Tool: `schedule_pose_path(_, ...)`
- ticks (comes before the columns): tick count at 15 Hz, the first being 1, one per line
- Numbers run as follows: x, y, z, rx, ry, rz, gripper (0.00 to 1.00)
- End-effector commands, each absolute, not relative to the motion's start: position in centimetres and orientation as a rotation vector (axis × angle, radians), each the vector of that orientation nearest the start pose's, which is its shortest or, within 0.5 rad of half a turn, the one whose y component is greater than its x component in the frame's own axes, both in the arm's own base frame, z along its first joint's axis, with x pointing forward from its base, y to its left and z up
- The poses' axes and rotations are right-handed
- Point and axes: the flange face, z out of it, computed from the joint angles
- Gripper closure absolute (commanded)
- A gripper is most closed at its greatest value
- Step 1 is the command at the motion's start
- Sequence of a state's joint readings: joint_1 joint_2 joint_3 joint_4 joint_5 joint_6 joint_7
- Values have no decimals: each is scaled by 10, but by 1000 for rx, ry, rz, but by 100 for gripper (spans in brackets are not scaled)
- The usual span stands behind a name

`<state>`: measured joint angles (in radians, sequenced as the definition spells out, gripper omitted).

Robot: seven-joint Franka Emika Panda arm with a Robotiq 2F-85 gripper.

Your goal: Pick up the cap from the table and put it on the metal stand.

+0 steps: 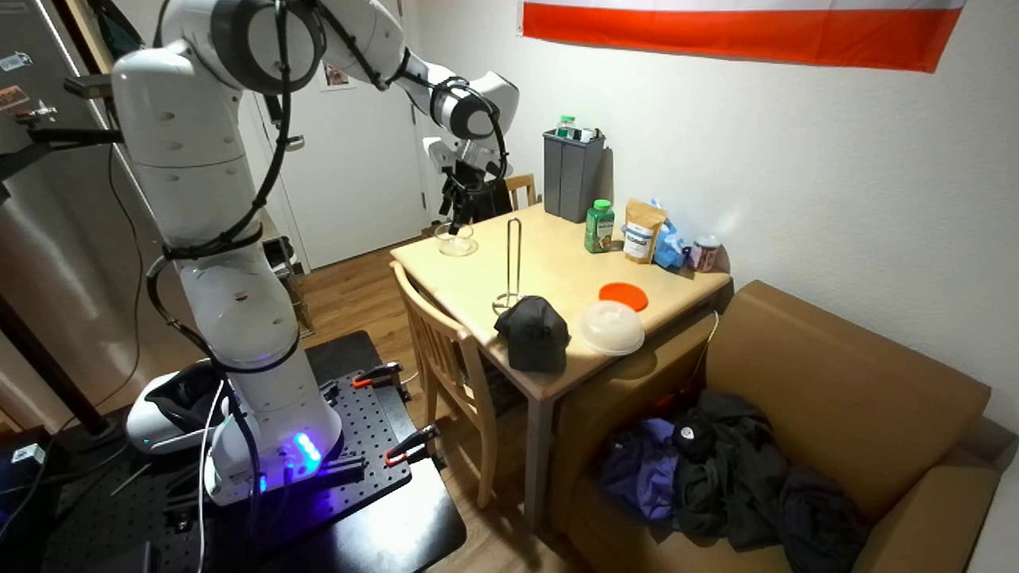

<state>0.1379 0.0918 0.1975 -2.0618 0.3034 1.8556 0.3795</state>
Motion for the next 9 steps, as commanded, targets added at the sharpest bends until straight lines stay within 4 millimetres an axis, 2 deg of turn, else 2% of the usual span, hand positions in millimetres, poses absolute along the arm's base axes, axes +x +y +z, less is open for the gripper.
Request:
schedule_pose_path(1,500,205,322,-2915,246,626,0)
schedule_pose_path(5,505,203,258,-2983,293,729,0)
schedule_pose_path(9,512,193,217,-3030,364,745,0)
